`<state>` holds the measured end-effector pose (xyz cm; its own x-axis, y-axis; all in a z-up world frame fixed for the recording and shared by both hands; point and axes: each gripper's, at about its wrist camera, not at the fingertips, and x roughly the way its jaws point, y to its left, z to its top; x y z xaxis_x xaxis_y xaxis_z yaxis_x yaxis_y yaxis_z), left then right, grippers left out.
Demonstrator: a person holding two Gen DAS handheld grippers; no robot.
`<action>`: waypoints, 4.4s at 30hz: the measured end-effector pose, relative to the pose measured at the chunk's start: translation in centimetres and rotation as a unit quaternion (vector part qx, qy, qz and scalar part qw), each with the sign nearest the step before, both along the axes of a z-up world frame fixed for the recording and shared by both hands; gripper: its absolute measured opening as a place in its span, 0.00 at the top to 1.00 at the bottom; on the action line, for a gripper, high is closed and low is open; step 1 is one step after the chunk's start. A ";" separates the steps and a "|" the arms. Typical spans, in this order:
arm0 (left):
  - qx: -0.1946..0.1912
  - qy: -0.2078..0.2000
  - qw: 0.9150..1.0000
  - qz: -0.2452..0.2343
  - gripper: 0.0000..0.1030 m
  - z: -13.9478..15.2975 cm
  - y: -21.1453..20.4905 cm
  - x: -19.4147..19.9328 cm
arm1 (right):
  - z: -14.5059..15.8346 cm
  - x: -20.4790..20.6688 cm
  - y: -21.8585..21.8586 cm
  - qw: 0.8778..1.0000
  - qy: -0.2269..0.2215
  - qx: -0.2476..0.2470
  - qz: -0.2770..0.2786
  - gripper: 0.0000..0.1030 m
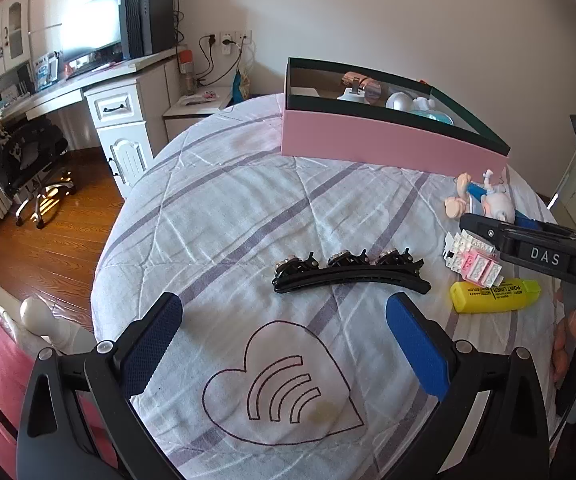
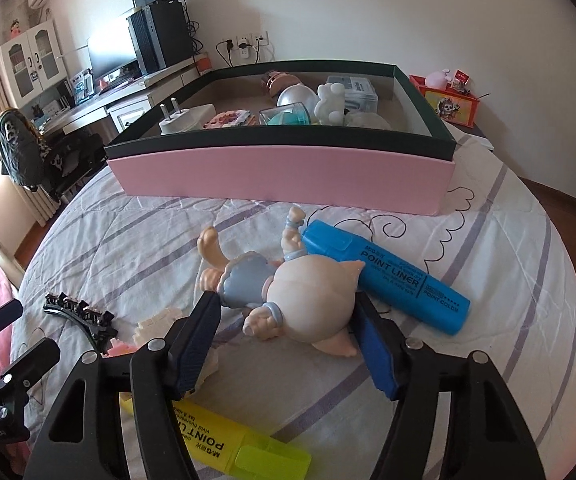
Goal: Organize rigid objects
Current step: 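Grasp the black hair clip with the left tool while the right tool grasps the doll, then lower the hair clip and doll into the pink box and open both tools, then withdraw both tools from the box back over the bed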
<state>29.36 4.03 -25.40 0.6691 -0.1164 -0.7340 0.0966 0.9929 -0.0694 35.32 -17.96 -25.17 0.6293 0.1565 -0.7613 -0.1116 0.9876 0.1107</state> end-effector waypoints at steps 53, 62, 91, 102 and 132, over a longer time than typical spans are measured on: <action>-0.003 -0.089 0.988 -0.126 0.81 9.5 -9.4 12.0 | 8.0 4.1 -1.8 0.993 -0.115 -0.004 0.010 0.31; 0.016 -0.028 0.993 -0.109 0.81 6.3 -11.4 20.1 | 6.4 11.3 -4.3 0.994 -0.092 -0.045 -0.024 0.31; -0.011 -0.218 0.976 0.010 0.00 16.2 -3.6 -4.4 | 16.0 -9.6 -0.2 0.972 -0.232 0.016 -0.013 0.00; 0.008 -0.274 0.961 0.027 0.00 19.8 -3.1 -14.8 | 19.5 -21.4 1.5 0.957 -0.289 0.004 -0.025 0.00; 0.026 -0.319 0.947 0.036 0.00 22.0 -3.5 -20.7 | 22.1 -28.1 1.6 0.944 -0.327 -0.016 -0.046 0.00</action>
